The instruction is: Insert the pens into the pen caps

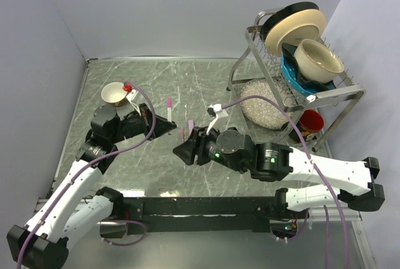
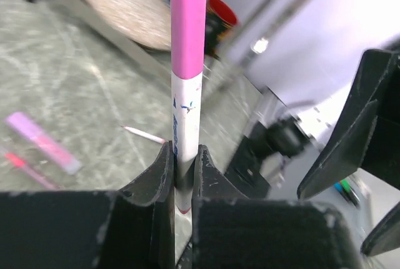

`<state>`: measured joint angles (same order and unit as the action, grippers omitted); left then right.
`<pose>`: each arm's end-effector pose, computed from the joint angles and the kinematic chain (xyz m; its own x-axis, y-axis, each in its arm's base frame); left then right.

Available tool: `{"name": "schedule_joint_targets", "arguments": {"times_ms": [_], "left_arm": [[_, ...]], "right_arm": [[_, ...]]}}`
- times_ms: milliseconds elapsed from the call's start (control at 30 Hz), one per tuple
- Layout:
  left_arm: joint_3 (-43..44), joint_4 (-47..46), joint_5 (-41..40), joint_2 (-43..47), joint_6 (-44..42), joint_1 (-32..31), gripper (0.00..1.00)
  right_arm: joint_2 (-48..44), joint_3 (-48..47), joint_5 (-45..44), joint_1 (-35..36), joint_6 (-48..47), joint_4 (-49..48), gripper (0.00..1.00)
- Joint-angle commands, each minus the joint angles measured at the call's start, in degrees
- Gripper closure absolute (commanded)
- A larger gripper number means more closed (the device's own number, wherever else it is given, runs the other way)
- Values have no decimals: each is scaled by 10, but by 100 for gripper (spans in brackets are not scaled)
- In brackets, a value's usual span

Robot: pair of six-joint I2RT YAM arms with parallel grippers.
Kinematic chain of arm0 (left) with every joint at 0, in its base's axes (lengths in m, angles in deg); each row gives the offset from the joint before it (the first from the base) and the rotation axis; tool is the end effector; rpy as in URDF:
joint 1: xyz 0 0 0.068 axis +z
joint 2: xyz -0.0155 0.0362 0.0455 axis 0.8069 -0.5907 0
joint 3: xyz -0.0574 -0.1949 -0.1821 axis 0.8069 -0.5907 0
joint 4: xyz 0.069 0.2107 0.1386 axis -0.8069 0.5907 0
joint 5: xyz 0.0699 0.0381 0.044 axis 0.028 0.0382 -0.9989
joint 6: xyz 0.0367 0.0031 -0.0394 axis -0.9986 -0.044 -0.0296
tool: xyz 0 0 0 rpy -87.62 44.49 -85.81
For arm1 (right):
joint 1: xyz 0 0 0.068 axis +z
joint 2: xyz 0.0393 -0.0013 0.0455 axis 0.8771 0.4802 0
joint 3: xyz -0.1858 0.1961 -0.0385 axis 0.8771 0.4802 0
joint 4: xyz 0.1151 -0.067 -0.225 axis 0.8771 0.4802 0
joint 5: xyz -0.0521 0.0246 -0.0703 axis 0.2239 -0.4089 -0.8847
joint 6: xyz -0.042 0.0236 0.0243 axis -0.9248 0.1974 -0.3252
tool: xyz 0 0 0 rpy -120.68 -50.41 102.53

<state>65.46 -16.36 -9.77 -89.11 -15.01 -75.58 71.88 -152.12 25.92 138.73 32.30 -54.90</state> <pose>0.1622 -0.0903 0.3362 -0.5424 -0.2178 -0.8114 0.7108 0.3957 -0.5815 0.0654 0.2374 0.3924 -0.6637 0.1862 -0.7244 -0.5307 0.5652 0.6316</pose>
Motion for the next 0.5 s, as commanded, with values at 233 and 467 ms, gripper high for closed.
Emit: {"name": "schedule_joint_targets", "arguments": {"times_ms": [233,467], "left_arm": [[-5,115,-232,-128,26,0,99],[-21,89,-265,-290,70,-2,94]], "right_arm": [[-106,42,-65,-5,53,60,10],[-123,52,-73,-5,54,82,6]]}}
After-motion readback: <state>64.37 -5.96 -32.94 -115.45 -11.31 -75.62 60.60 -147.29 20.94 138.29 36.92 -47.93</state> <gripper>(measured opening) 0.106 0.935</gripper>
